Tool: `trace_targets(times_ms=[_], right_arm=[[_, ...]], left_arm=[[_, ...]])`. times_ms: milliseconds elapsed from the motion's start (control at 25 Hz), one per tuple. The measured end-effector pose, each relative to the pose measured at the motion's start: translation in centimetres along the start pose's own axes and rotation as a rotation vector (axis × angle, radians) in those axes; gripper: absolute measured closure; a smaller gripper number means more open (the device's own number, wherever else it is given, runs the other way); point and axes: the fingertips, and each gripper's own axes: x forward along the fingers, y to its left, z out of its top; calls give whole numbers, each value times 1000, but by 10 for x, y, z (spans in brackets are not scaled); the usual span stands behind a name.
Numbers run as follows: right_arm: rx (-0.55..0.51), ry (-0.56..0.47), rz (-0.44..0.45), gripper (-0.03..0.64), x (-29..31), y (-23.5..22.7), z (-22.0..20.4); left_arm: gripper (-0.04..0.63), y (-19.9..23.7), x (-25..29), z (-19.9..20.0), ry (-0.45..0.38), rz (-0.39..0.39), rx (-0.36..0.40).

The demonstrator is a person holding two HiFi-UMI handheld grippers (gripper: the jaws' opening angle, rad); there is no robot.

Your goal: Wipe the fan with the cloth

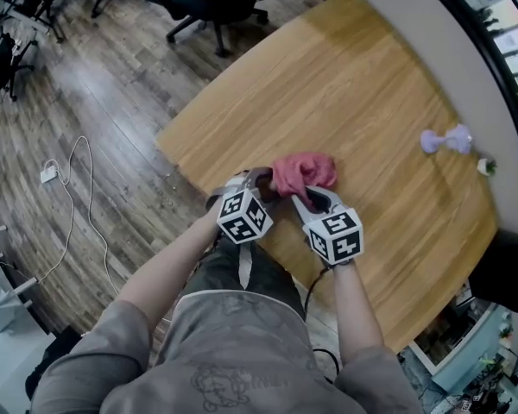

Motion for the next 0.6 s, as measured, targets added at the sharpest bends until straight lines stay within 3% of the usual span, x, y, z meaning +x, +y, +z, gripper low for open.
trace_targets(times_ms=[400,480,600], right_arm=[[212,-128,-237,523,-41,-72,16],[229,-155,-255,523,-54,-76,24],[260,-222,-252,523,-78,-77,42]], left_arm=[[397,-1,2,0,18,-29,-37],[319,-4,-1,-1,26,-67,-76],[310,-3,-12,2,21,-81,-121]])
